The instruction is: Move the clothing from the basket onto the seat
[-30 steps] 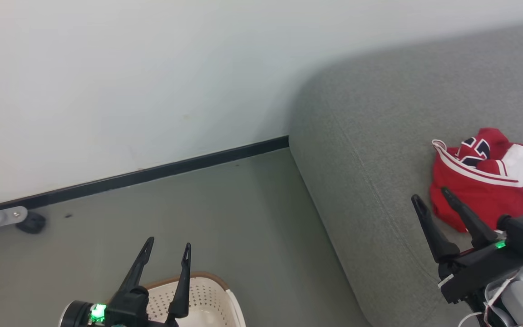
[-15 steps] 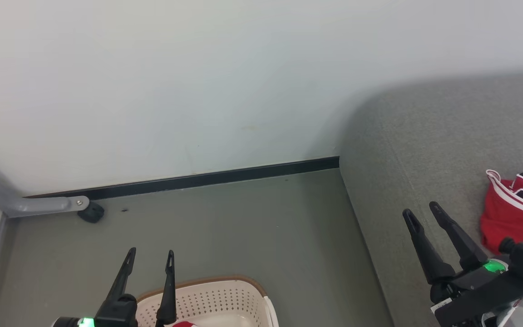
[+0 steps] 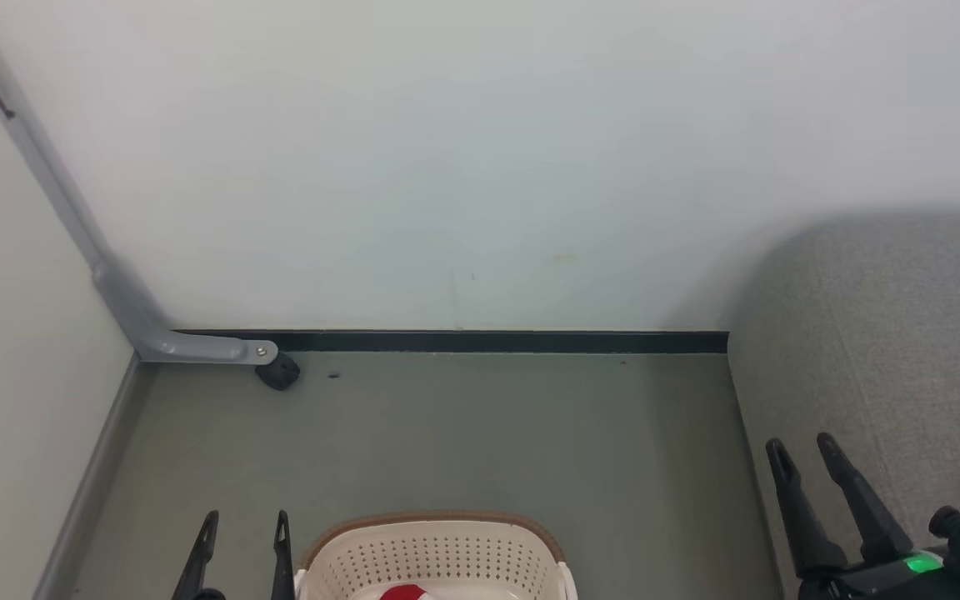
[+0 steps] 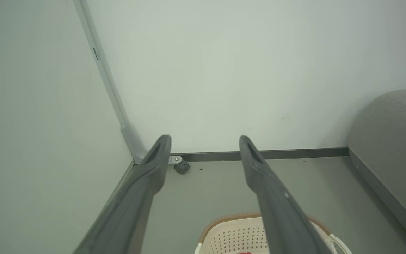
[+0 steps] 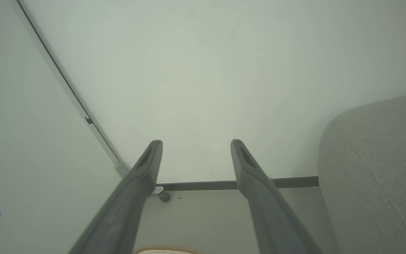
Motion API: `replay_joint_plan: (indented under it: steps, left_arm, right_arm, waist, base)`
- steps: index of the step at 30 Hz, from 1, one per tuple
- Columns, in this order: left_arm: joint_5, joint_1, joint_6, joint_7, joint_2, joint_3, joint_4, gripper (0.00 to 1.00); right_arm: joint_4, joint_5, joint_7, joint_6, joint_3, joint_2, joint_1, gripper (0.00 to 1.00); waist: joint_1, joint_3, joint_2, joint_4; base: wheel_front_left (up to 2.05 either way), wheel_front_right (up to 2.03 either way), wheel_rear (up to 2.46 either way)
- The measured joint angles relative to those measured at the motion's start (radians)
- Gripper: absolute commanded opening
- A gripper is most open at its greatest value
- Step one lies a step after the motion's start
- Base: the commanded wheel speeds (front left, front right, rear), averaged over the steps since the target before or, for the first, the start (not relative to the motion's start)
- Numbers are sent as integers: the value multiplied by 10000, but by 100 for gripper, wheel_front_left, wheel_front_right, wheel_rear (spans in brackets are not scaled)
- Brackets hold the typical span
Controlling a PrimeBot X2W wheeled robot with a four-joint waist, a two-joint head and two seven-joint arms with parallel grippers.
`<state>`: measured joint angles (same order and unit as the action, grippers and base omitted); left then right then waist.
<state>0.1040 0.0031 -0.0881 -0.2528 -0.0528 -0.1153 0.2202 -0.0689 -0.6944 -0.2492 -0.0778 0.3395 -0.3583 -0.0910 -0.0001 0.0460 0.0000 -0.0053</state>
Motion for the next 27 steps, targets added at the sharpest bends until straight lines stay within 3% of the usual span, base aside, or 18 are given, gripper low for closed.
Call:
replay_joint_plan:
  steps: [8,27]
  left_arm:
    - [0,647,-100,0,-4,207,10,100]
    - [-12,667,-96,2,2,-234,25,100]
  right_arm:
    - [-190,857,0,75,257,295,655,100]
    - [-313,1409,0,84,-619,861,879,100]
  waist:
    - [1,-274,0,555]
    - [1,-312,0,280]
  base:
    - [0,0,0]
    - [0,0,0]
